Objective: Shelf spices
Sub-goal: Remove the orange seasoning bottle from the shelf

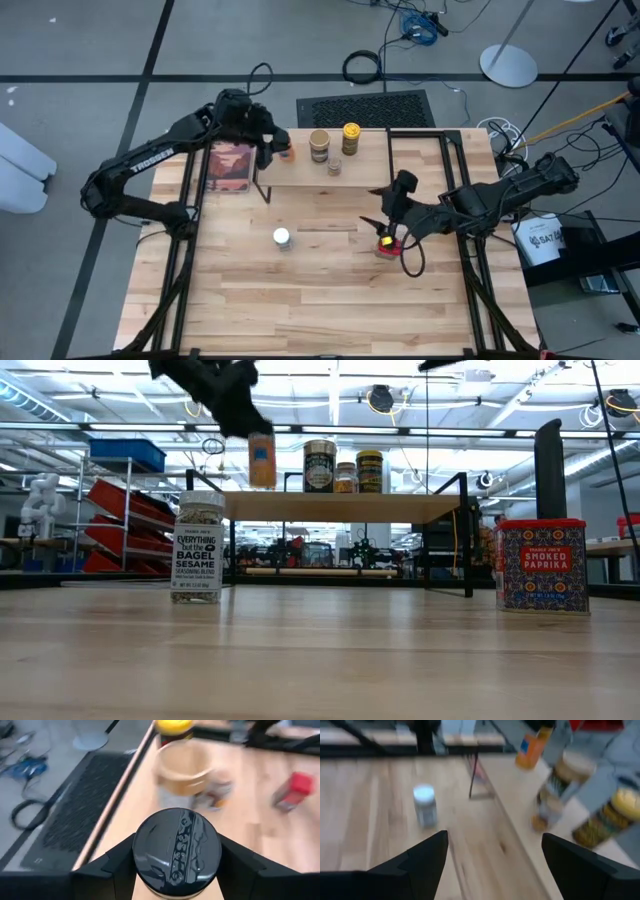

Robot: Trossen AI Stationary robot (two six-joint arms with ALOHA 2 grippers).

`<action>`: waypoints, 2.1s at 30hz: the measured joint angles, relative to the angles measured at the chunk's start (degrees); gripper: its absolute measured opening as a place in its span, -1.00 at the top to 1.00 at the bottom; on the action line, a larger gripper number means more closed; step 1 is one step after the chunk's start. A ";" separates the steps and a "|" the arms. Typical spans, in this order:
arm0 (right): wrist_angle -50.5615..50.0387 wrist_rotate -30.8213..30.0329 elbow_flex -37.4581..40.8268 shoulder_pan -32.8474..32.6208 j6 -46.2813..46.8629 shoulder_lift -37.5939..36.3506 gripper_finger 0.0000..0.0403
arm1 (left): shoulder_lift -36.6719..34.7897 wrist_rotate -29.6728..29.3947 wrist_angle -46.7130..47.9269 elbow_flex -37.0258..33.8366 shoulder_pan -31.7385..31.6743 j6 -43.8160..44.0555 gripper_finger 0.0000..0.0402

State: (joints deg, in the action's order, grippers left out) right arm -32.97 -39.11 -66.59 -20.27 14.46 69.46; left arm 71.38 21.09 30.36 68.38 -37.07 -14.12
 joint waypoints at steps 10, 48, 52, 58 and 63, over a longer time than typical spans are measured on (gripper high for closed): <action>24.81 9.22 -0.02 6.66 -17.49 7.98 -0.82 | -8.41 2.67 -1.44 0.00 11.68 7.34 -0.09; 36.91 32.15 -0.09 16.93 -7.48 18.86 -0.87 | 2.13 -11.44 -11.82 0.00 33.11 9.26 -0.09; 37.14 31.84 -0.09 16.93 -7.58 18.86 -0.85 | 2.13 -11.44 -11.80 0.00 33.11 9.26 -0.09; 37.18 31.76 -0.09 16.95 -7.61 18.83 -0.60 | 2.13 -11.44 -11.64 0.02 33.11 9.26 -0.09; 37.51 31.76 -0.09 16.95 -7.61 18.83 -0.33 | 2.13 -11.44 -11.64 0.02 33.11 9.26 -0.09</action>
State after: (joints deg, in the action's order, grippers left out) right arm 4.54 -7.35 -66.67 -3.31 6.85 88.29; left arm 73.52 9.65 18.72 68.40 -3.97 -4.86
